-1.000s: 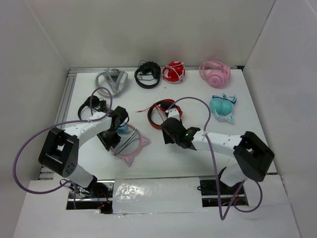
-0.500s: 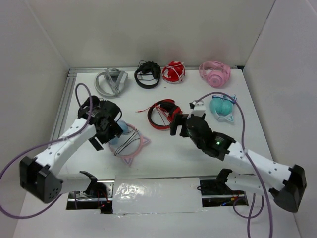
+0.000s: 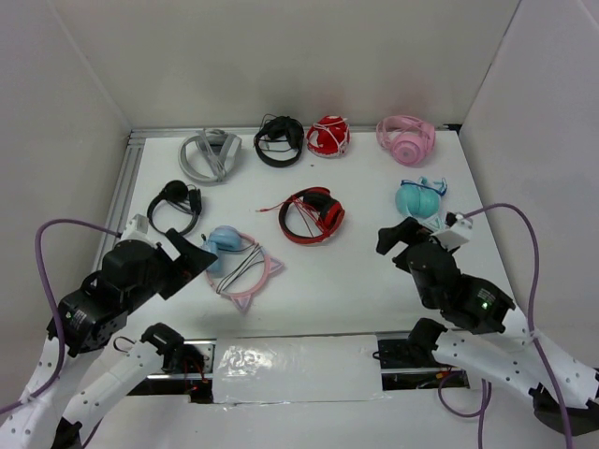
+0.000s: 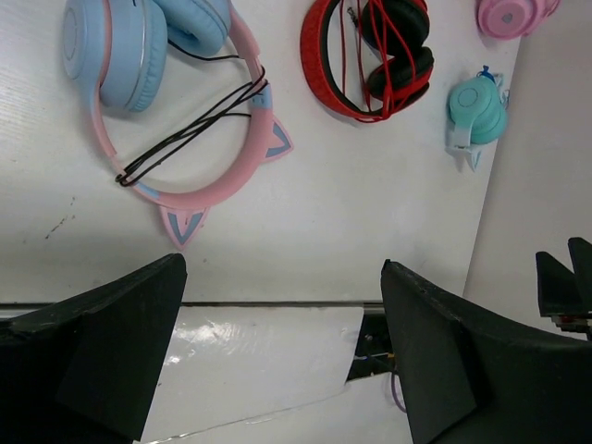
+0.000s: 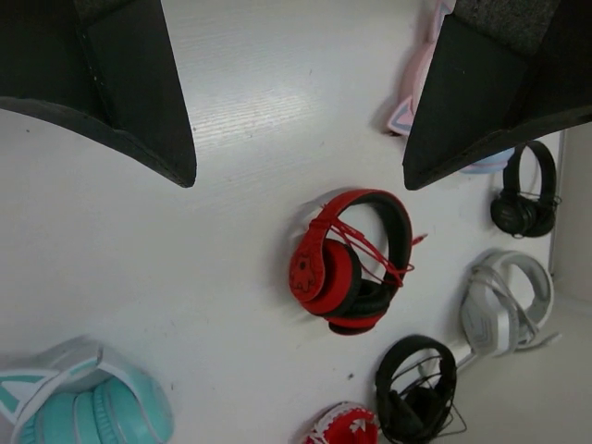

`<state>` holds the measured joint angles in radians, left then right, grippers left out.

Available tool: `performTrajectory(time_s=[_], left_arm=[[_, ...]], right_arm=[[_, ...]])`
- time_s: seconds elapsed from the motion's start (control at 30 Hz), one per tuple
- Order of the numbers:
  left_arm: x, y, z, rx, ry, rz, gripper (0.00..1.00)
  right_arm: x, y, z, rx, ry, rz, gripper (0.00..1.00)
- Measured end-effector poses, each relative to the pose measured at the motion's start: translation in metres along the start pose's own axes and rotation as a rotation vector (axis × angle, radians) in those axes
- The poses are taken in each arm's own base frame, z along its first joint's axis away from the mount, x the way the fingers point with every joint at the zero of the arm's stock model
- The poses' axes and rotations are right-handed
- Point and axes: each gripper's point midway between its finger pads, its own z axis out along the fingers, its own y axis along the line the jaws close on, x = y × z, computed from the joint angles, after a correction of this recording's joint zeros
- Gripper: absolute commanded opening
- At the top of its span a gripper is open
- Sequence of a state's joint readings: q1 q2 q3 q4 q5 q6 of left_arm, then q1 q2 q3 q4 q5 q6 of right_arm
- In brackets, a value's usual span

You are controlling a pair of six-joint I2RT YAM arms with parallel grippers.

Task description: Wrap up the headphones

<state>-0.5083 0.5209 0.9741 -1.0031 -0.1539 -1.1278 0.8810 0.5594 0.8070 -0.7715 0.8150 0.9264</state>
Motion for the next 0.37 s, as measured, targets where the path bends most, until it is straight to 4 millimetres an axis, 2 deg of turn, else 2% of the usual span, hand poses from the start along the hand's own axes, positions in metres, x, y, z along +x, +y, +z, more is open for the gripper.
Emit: performTrajectory(time_s=[0.27, 0.37], left_arm=[[0.003, 0.000, 0.002, -0.007, 0.017, 0.006, 0.99], [0.005, 0.002, 0.008, -0.034, 0.036, 0.012, 0.99]], right_arm=[[-0.033, -0.018, -0.029, -0.081, -0.094, 0.151, 1.00], [-0.035, -0.026, -0.035, -0.111, -0.114, 0.169, 1.00]])
